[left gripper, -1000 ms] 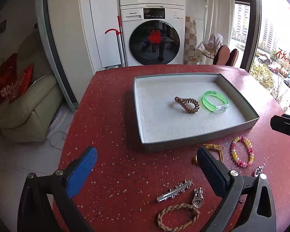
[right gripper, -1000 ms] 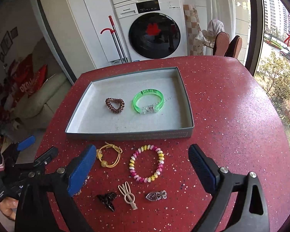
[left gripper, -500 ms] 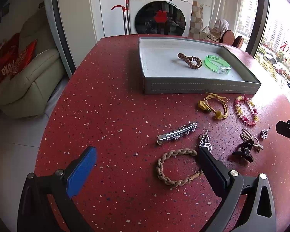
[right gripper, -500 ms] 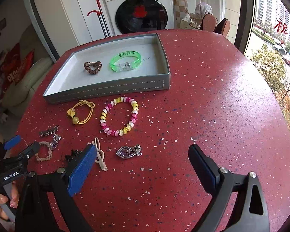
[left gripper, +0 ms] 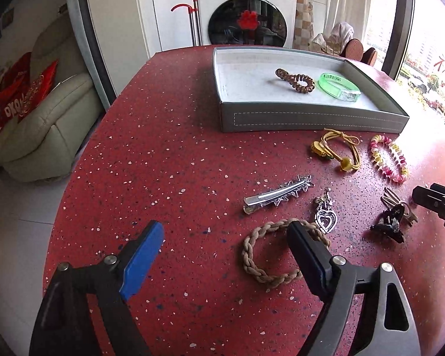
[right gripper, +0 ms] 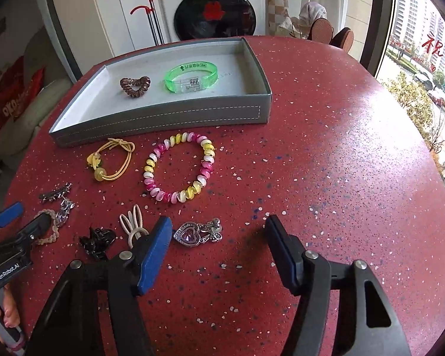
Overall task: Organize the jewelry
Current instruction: 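Move the left tool to the braided bracelet while the right tool approaches the heart pendant, then grasp the braided tan bracelet with the left tool while the right tool grasps the silver heart pendant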
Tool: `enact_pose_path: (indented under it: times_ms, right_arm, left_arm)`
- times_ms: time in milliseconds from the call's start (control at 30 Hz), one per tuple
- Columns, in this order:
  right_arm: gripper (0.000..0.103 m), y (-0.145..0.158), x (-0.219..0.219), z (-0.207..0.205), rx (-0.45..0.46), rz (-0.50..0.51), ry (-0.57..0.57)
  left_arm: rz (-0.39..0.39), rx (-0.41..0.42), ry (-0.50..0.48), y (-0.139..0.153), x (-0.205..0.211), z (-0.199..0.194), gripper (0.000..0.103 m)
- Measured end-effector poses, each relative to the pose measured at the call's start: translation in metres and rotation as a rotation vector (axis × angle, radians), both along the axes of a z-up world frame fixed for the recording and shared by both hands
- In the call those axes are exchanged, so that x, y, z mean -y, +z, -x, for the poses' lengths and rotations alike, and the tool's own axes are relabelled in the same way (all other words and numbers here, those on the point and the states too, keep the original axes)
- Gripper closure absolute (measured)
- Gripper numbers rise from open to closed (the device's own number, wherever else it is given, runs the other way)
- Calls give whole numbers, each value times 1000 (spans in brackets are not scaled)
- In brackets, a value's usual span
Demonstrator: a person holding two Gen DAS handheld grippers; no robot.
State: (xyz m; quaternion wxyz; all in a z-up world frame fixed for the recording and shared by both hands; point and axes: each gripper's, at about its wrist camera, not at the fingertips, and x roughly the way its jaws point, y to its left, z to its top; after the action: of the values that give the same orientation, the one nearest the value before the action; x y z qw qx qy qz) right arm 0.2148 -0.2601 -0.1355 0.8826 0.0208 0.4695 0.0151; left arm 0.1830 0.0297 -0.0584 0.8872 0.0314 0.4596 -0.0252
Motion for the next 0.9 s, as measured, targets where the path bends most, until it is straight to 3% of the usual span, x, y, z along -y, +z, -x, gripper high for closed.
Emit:
enact_pose_path:
  times_ms: [167, 233, 300, 467, 500, 533, 567, 600, 900]
  right_arm:
    - [55, -1, -7, 4, 20, 59, 9]
    - [59, -1, -7, 4, 22, 61, 10]
    - [66, 0, -8, 5, 23, 62, 13]
    - [73, 0, -6, 6, 24, 49, 5]
    - [80, 1, -6, 7, 28, 46, 3]
    - [84, 2, -5, 7, 26, 39, 1]
    - [84, 2, -4, 7, 23, 25, -2]
    - [84, 2, -2, 7, 19, 10, -4]
    - [84, 9, 12, 15, 25, -66, -26]
  left_arm:
    - [-29, 24, -16, 0, 6, 4, 5]
    - [-25, 32, -31, 1, 8, 6, 16]
    - [-41, 41, -41, 2, 12, 8, 18]
    - [-41, 48, -84, 4, 20, 11, 42]
    - [-40, 48, -91, 4, 22, 12, 55]
    - [-41, 48, -94, 4, 22, 13, 61]
    - [-42, 47, -96, 4, 23, 13, 64]
    - [-37, 41, -101, 4, 23, 13, 77]
    - [84, 29, -119, 13, 10, 19, 79]
